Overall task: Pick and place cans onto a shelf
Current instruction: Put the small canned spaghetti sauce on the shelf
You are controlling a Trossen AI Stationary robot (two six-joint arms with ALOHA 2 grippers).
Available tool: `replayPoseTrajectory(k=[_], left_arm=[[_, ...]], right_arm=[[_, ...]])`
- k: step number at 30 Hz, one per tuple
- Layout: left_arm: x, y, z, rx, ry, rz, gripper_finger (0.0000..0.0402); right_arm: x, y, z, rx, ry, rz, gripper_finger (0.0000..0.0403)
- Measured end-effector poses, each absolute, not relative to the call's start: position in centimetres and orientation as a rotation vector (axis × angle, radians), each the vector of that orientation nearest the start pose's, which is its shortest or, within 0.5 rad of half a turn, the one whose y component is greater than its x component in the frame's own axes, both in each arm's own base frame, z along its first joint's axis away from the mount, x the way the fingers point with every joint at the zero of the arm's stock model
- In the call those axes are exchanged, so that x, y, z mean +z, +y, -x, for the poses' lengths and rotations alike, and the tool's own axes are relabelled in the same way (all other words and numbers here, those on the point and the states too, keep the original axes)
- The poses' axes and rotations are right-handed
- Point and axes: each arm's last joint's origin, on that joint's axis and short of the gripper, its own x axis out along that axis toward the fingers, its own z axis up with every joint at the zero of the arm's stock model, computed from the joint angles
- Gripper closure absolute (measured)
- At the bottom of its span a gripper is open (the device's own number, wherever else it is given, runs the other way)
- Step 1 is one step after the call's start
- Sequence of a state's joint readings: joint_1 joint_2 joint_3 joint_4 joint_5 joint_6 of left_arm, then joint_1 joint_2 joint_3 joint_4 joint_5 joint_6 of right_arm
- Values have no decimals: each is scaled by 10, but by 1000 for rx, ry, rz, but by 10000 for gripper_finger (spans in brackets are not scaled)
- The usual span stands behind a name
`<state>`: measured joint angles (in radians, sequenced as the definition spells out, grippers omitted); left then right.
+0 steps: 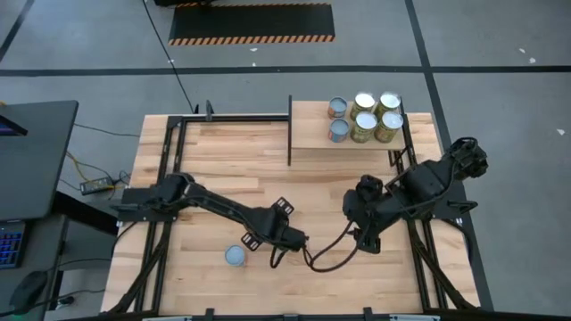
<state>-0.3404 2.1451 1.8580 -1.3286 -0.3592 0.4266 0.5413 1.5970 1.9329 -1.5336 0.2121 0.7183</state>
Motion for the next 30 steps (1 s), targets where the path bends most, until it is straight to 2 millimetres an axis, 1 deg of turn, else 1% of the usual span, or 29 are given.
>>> replayPoseTrajectory(k=[3,6,9,15,17,19,22,24,26,28,30], left_arm=[[213,-134,-391,-326,1531,-876,103],[212,-140,-389,-359,1528,-845,79],[212,-144,-390,-344,1508,-828,53],[213,-143,-389,-279,1523,-788,46],[217,-143,-384,-247,1556,-771,45],[226,-142,-378,-197,1571,-724,45],[249,-140,-367,-104,1540,-607,45],[265,-139,-360,-22,1491,-483,45],[275,-139,-350,57,1450,-347,45],[274,-139,-338,130,1448,-208,50],[265,-139,-328,185,1487,-34,60]], right_arm=[[415,140,-237,-103,1137,-220,54],[416,144,-238,-79,1128,-239,54],[417,146,-240,-61,1101,-250,54],[419,148,-244,-1,1060,-205,54],[420,149,-245,19,1048,-185,54],[420,150,-247,43,1033,-161,54],[421,151,-249,67,1014,-133,54],[422,151,-250,65,996,-134,54],[423,151,-252,63,978,-141,54],[423,151,-253,57,964,-141,54],[423,151,-253,53,958,-139,54]])
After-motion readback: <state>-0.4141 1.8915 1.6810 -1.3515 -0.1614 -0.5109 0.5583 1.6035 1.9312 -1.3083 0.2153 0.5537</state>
